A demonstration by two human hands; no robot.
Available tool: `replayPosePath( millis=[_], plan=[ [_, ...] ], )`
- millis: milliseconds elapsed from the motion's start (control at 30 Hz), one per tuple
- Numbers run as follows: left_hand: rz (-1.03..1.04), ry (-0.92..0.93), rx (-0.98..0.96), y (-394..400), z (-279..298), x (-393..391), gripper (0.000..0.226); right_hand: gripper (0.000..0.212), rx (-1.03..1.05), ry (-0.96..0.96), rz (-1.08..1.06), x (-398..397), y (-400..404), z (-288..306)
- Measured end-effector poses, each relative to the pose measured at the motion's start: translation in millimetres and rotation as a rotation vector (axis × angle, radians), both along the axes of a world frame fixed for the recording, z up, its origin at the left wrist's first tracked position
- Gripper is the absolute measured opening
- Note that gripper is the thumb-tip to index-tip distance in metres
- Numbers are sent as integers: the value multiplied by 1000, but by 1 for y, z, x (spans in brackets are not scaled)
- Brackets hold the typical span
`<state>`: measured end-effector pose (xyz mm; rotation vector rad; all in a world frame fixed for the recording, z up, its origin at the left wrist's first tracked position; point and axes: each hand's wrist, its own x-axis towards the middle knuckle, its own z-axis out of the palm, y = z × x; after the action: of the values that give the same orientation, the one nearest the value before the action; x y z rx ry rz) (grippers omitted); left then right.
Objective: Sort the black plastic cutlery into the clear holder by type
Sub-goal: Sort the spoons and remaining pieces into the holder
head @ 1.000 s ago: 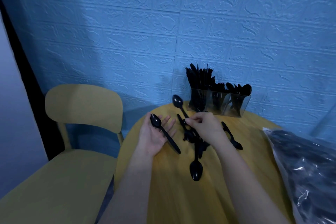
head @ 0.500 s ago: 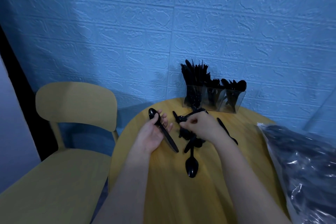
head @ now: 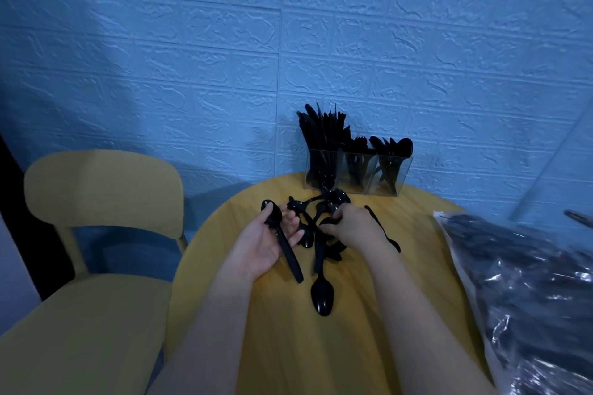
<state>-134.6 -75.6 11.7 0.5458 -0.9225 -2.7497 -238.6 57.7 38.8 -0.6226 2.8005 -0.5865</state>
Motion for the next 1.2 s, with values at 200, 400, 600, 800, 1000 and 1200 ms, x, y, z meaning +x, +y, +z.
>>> replayPosePath(
  millis=[200, 400, 600, 800, 1000, 1200],
  plan=[
    [-22, -2, -12, 2, 4, 2, 29, 34, -141, -59, -52, -11, 0, -13],
    [-39, -7, -14, 4, 7, 4, 33, 14, -438, 41, -102, -14, 4, 2],
    [-81, -23, -42, 6, 8, 4, 44, 5, -660, 112, 28, 4, 0, 28],
    [-198, 42, -137, 8, 10, 5, 49, 4, -669, 39, 148, 22, -20, 25],
    [-225, 92, -225, 9, 9, 2, 49, 7, -580, 20, 170, 28, -26, 17],
    [-174, 61, -176, 6, 4, 1, 28, 19, -360, 81, 206, 22, -15, 29]
  ],
)
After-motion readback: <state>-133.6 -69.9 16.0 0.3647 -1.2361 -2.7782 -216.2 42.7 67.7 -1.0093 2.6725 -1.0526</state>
